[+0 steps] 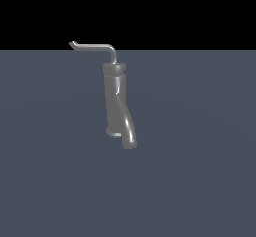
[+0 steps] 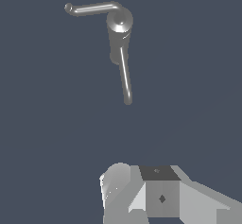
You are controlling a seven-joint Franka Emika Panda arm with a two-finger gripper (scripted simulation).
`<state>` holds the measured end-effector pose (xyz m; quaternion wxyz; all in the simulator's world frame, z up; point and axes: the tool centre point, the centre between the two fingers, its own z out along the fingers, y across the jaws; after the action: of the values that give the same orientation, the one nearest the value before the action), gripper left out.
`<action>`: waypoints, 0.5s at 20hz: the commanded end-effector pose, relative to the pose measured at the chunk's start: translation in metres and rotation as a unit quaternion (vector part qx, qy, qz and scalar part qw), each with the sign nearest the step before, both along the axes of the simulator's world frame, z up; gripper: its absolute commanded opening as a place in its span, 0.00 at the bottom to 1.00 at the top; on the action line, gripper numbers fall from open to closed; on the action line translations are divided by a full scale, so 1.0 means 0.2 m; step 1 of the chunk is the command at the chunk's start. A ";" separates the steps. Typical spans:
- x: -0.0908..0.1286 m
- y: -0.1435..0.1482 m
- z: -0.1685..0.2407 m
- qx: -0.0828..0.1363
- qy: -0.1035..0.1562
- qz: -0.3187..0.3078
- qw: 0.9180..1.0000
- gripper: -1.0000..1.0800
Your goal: Turn on the faucet by rotating a designated handle.
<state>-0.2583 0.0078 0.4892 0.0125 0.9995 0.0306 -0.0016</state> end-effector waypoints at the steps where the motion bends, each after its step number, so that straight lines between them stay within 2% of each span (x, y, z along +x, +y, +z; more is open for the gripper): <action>1: 0.00 0.00 0.00 0.000 0.000 0.000 1.000 0.00; 10: 0.04 -0.05 -0.02 -0.003 -0.002 0.001 1.000 0.00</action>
<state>-0.2519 -0.0005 0.4861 0.0151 0.9994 0.0305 -0.0004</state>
